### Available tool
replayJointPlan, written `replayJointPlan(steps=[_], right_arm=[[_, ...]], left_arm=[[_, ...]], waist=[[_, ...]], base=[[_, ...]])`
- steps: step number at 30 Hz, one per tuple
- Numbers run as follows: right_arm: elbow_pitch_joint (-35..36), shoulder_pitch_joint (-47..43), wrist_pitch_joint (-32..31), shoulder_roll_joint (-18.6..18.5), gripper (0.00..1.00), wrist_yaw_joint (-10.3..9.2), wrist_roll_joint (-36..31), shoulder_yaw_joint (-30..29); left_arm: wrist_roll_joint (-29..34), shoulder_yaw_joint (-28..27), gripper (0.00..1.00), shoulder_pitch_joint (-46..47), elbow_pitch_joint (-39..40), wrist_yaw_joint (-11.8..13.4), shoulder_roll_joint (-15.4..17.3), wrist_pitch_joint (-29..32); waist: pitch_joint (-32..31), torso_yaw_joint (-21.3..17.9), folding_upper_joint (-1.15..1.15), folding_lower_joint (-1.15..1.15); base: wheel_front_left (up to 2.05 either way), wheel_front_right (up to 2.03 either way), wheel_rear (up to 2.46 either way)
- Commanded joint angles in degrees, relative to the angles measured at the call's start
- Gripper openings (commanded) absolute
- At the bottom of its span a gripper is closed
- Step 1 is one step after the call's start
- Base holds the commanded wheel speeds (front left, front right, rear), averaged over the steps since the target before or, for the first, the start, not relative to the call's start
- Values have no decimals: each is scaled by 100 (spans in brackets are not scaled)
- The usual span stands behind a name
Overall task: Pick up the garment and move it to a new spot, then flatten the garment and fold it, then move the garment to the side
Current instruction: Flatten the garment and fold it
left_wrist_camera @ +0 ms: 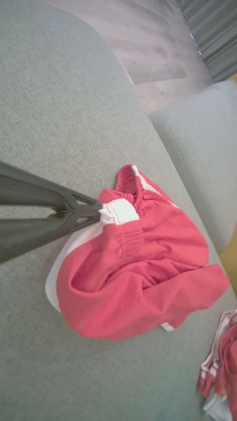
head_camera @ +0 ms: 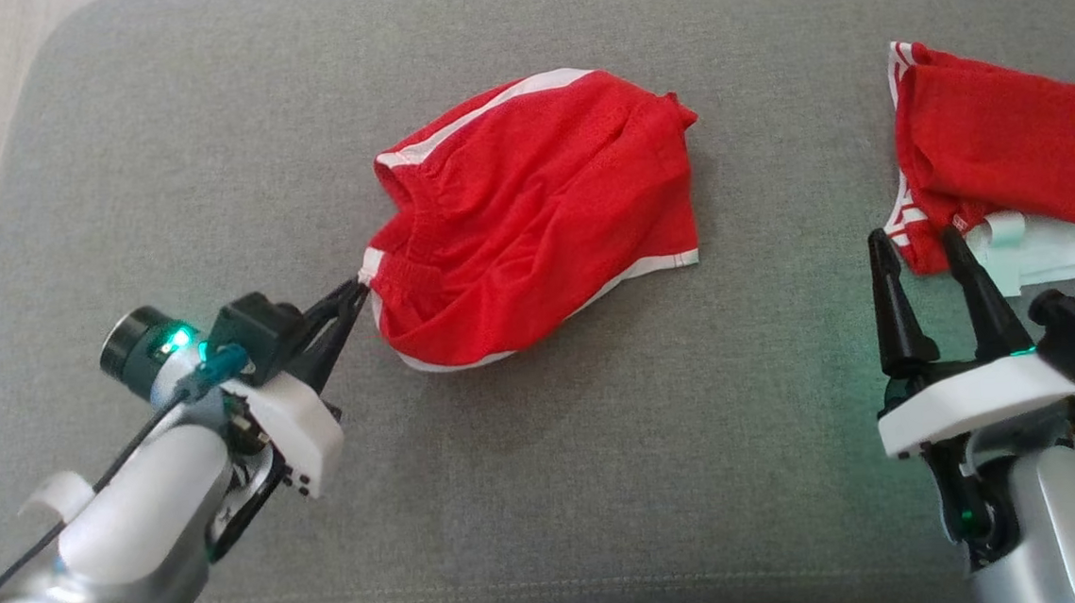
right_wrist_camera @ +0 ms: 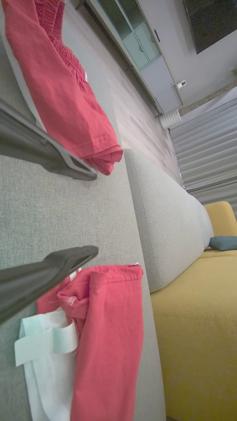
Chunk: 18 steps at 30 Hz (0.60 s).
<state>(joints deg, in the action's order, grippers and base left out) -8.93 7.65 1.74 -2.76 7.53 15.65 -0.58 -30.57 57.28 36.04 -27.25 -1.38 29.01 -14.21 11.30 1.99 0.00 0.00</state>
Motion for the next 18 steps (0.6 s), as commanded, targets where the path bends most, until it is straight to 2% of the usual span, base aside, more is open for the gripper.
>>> replayJointPlan(steps=[1,11,18], right_arm=[[166,182,-15,-11,100,-4,45,158],[25,211,-80,-11,100,-4,103,316],[-328,277,-182,-11,100,-4,214,670]], left_arm=[[-41,-322,0,136,148,83,173,-64],[-376,-1015,0,-412,462,693,15,-77],[-372,-1353,0,-724,649,821,-211,-78]], waist=[[-18,19,0,0],[-93,174,0,0],[-98,301,0,0]], base=[[0,0,0],[0,0,0],[0,0,0]])
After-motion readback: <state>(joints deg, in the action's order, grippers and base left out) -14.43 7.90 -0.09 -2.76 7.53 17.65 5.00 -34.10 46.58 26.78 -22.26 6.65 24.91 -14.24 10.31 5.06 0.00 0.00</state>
